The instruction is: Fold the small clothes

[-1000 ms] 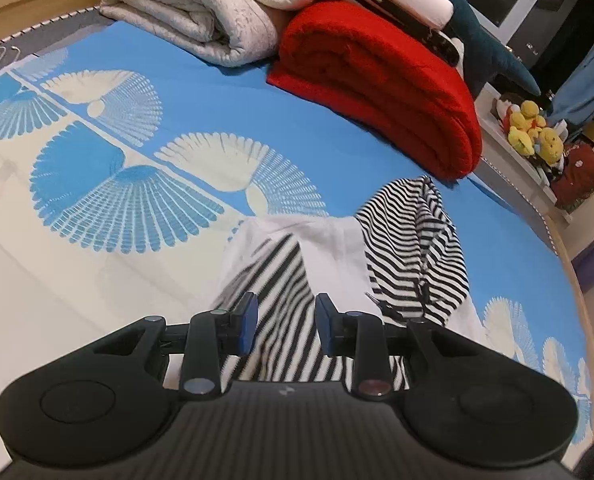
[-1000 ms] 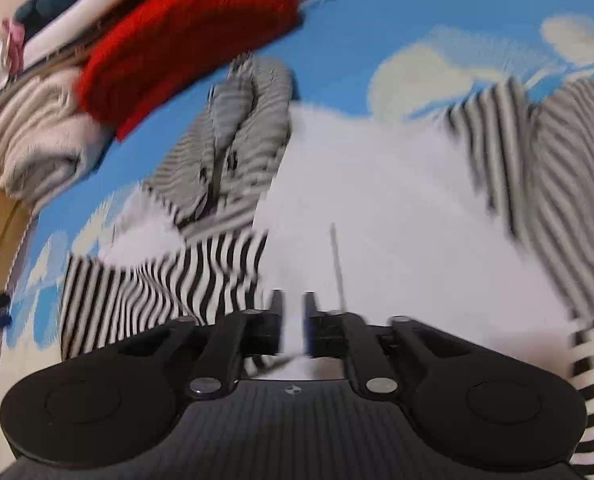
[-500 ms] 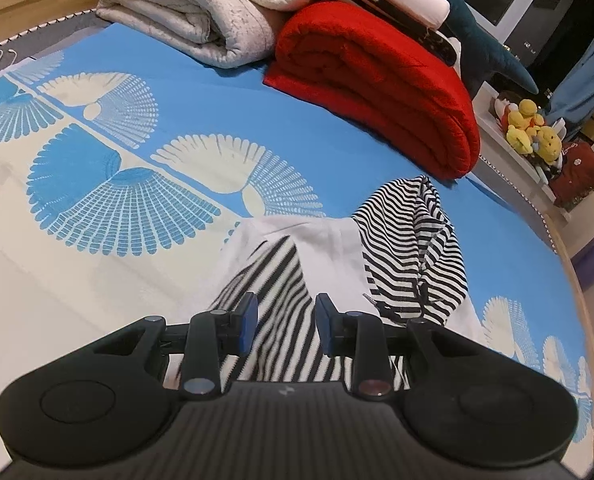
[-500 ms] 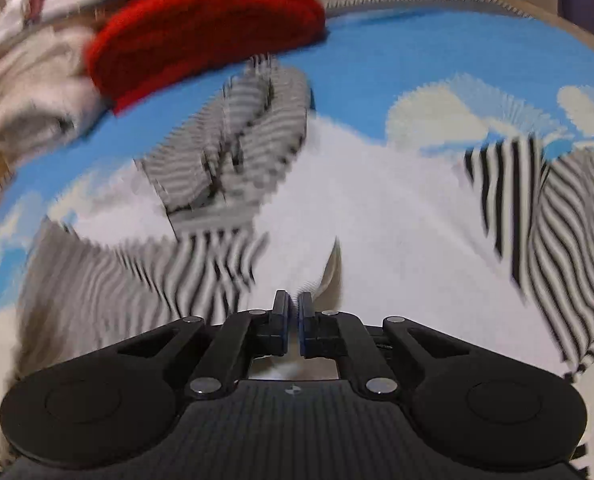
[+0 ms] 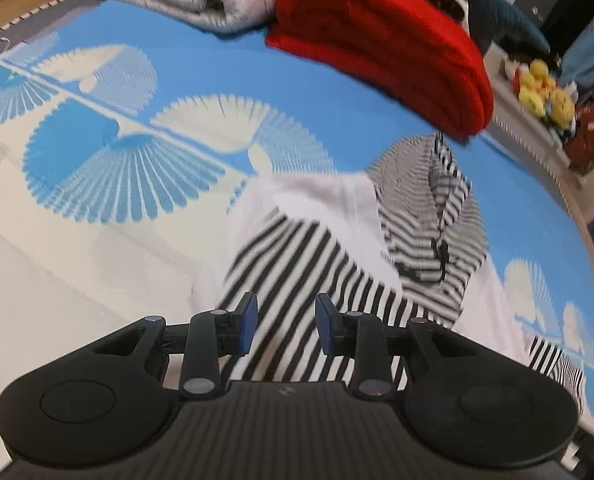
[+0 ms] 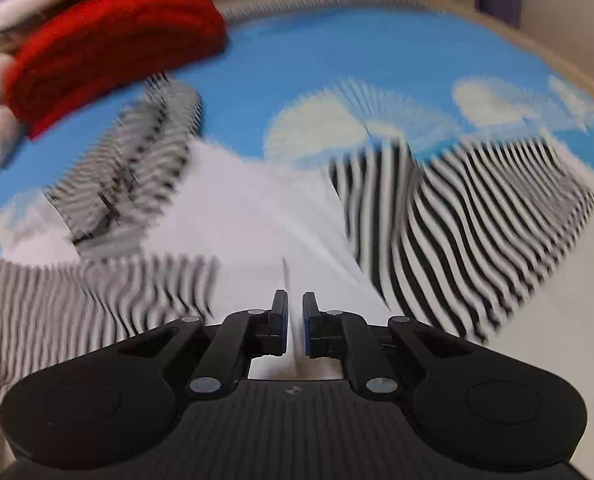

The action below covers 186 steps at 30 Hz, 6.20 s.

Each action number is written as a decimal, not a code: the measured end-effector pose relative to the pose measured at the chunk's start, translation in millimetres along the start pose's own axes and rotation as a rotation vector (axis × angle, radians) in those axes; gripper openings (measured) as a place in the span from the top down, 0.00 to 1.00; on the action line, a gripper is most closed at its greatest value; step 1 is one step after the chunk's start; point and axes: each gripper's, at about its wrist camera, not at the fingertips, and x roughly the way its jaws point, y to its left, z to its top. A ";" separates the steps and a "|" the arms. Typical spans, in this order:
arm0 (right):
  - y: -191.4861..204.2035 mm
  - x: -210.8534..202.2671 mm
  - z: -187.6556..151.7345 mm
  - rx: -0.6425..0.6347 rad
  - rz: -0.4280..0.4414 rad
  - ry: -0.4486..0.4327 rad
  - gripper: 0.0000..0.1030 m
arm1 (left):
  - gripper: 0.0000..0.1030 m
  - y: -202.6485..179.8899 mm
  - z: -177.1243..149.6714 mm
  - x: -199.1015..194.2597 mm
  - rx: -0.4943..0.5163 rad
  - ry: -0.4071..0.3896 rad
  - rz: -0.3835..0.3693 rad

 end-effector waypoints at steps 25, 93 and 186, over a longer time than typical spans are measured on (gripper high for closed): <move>-17.4 20.3 -16.2 0.043 0.113 0.178 0.59 | 0.59 -44.1 -43.4 37.0 0.154 0.165 0.011; 144.4 -53.1 -55.2 -0.441 0.431 0.002 0.64 | 0.45 0.0 9.4 -21.3 0.081 0.022 0.037; -36.9 13.2 7.8 -0.119 -0.162 0.161 0.62 | 0.70 -171.4 133.5 198.3 0.447 -0.029 0.006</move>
